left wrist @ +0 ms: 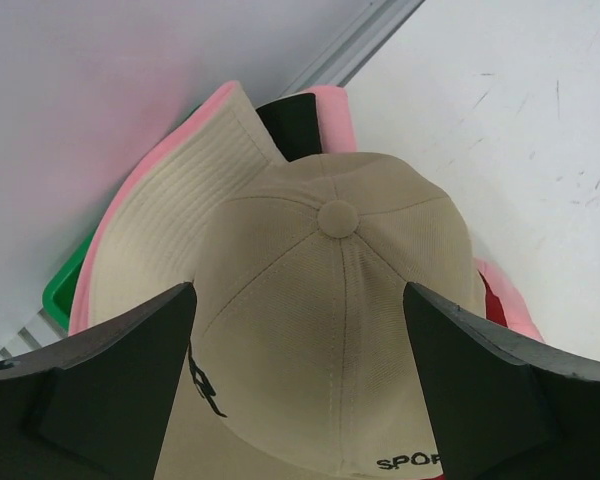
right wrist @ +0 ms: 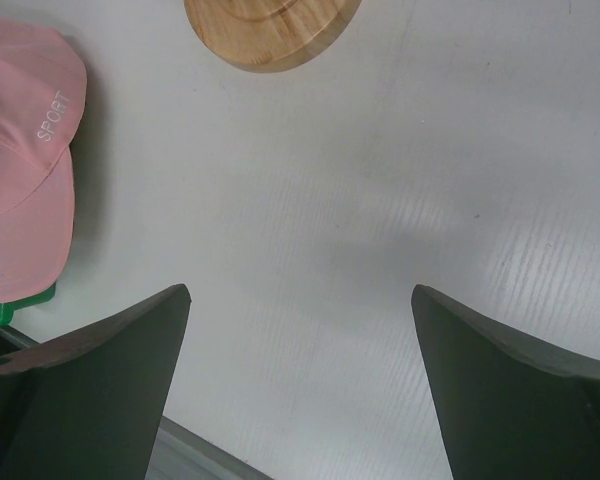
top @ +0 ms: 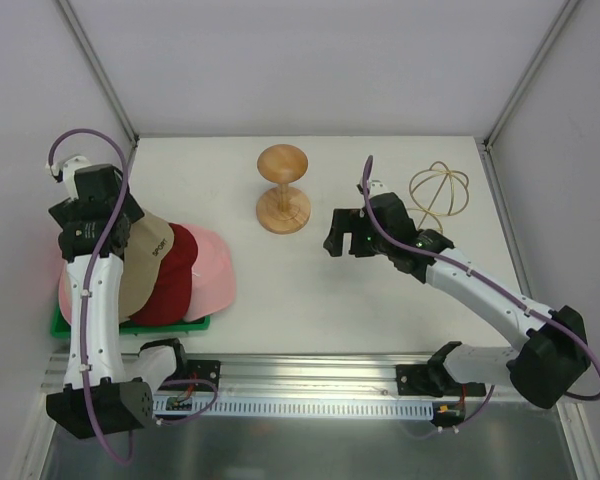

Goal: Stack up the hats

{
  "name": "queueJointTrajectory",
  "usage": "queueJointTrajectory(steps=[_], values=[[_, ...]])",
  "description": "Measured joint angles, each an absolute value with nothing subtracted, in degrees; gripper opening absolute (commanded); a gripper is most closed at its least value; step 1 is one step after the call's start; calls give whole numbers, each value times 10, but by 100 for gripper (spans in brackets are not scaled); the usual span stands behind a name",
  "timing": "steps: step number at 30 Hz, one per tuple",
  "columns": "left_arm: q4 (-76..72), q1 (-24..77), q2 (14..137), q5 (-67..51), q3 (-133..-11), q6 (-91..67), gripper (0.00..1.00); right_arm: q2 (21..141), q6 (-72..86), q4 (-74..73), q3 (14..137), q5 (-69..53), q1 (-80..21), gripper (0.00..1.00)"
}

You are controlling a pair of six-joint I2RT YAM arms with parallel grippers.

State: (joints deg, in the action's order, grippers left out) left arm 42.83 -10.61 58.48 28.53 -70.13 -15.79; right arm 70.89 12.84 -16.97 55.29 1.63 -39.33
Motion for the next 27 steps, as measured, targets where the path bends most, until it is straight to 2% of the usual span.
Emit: queueJointTrajectory(steps=[3,8,12,13,15,16,23,24,27], values=[[428,-106,591,277,-697,-160,81,710,128,-170,553,16,-394,100],[427,-109,593,268,-686,-170,68,710,129,-170,553,14,-394,99],[426,-110,594,264,-674,-175,51,710,128,-170,553,12,-395,99],[425,-110,594,264,-672,-176,44,710,128,-170,553,11,-395,99],[425,-110,594,260,-668,-177,36,710,129,-170,553,11,-395,100],[424,-110,594,260,-667,-177,28,710,129,-169,553,11,-395,99],[423,-110,587,256,-666,-175,3,712,129,-168,553,10,-395,99],[423,-110,584,255,-666,-173,0,714,129,-168,553,10,-395,99],[429,-110,577,254,-670,-169,0,721,129,-167,554,5,-395,99]])
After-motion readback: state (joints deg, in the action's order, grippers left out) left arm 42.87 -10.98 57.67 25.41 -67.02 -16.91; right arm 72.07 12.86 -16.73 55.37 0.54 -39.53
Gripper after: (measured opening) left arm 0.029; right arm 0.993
